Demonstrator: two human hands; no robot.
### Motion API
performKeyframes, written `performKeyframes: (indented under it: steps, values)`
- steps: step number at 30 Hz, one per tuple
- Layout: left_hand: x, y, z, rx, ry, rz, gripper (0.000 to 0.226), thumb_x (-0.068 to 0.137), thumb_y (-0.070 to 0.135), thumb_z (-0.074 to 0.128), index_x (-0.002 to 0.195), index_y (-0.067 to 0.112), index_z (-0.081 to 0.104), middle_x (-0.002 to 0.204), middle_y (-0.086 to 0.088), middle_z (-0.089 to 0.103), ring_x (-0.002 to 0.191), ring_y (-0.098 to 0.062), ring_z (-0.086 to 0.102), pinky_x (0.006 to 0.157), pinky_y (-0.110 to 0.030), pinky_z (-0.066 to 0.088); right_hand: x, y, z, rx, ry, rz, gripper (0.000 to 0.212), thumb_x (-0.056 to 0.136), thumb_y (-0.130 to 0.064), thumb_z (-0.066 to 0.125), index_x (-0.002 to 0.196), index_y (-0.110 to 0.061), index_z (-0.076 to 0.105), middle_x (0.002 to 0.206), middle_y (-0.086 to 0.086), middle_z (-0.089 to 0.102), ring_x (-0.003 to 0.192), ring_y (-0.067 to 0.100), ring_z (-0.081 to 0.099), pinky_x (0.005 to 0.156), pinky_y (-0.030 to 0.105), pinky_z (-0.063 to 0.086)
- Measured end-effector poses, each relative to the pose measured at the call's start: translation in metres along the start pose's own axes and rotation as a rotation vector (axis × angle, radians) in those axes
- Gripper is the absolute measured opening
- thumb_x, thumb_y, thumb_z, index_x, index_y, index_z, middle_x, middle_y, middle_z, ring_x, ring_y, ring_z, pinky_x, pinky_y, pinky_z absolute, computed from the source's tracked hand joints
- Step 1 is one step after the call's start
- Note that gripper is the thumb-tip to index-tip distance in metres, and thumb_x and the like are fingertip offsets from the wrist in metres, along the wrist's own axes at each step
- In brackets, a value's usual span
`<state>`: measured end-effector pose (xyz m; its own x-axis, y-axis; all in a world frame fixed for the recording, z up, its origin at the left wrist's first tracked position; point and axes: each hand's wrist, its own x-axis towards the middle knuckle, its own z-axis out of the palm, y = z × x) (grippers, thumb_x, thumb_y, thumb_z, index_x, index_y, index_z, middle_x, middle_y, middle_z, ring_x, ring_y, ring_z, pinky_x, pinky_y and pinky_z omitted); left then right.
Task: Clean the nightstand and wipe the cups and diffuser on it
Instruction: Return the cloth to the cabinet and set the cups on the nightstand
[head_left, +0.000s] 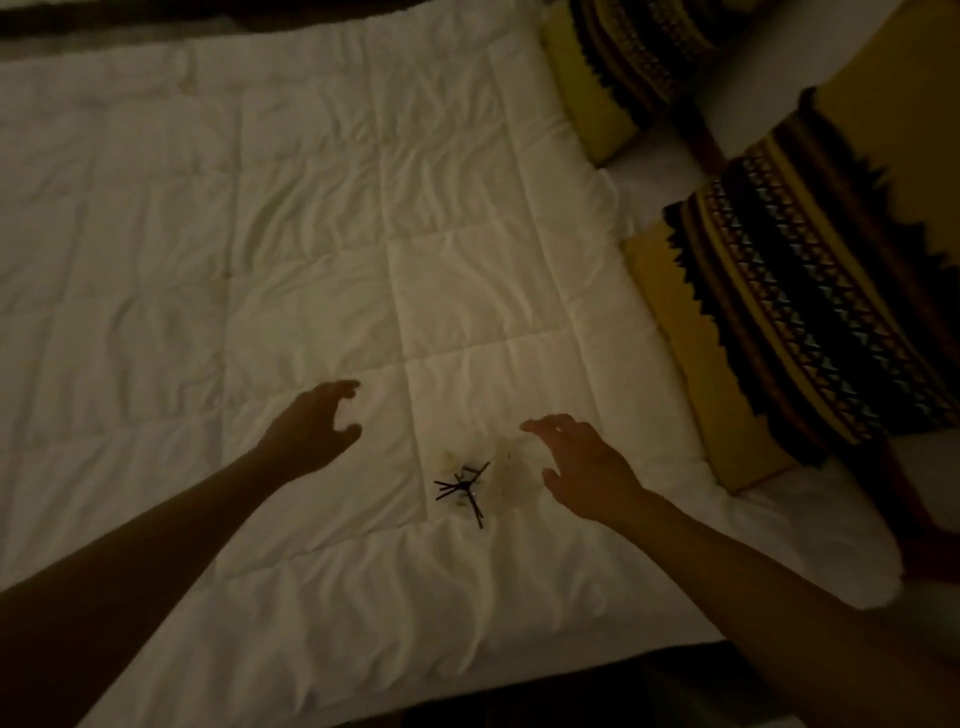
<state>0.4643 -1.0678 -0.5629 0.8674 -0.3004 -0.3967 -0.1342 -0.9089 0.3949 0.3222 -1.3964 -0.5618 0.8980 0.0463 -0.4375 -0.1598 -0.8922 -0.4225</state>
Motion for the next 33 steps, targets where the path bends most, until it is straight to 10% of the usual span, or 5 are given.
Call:
performKeyframes:
  steps: [7,18,24,33]
  values:
    - [-0.020,-0.001,0.117,-0.090,-0.240,0.183,0.079,0.079,0.041,0.078,0.147,0.029,0.041,0.148,0.003,0.046,0.131,-0.019,0.047,0.109,-0.037,0.043,0.042,-0.005,0.059,-0.217,-0.199,-0.159,0.070,0.090,-0.003,0.060,0.145,-0.040,0.038,0.166,-0.010,-0.007,0.143,0.022,0.026,0.097,0.037,0.044]
    - [0.008,0.035,0.158,-0.312,-0.281,0.327,0.053,0.083,0.008,0.078,0.132,0.005,0.058,0.133,-0.015,0.058,0.127,-0.033,0.052,0.108,-0.052,0.039,0.024,0.022,0.087,0.095,0.095,-0.051,0.028,0.096,-0.020,0.057,0.121,-0.031,0.064,0.151,-0.002,0.044,0.133,0.023,0.043,0.100,0.037,0.048]
    - [0.009,0.065,0.127,-0.326,-0.405,0.492,0.087,0.078,0.067,0.063,0.127,-0.004,0.058,0.117,-0.021,0.056,0.110,-0.034,0.060,0.098,-0.044,0.050,-0.018,0.038,0.079,0.240,0.236,0.068,0.029,0.090,-0.016,0.068,0.118,-0.026,0.070,0.137,0.001,0.055,0.114,0.026,0.054,0.086,0.041,0.054]
    - [-0.007,0.192,0.132,-0.205,-0.475,0.741,0.057,0.074,0.011,0.084,0.122,-0.004,0.057,0.114,-0.012,0.062,0.106,-0.022,0.066,0.091,-0.047,0.054,-0.150,0.113,0.038,0.296,0.449,0.421,0.025,0.098,-0.032,0.059,0.121,-0.036,0.066,0.133,-0.010,0.054,0.107,0.018,0.052,0.083,0.035,0.052]
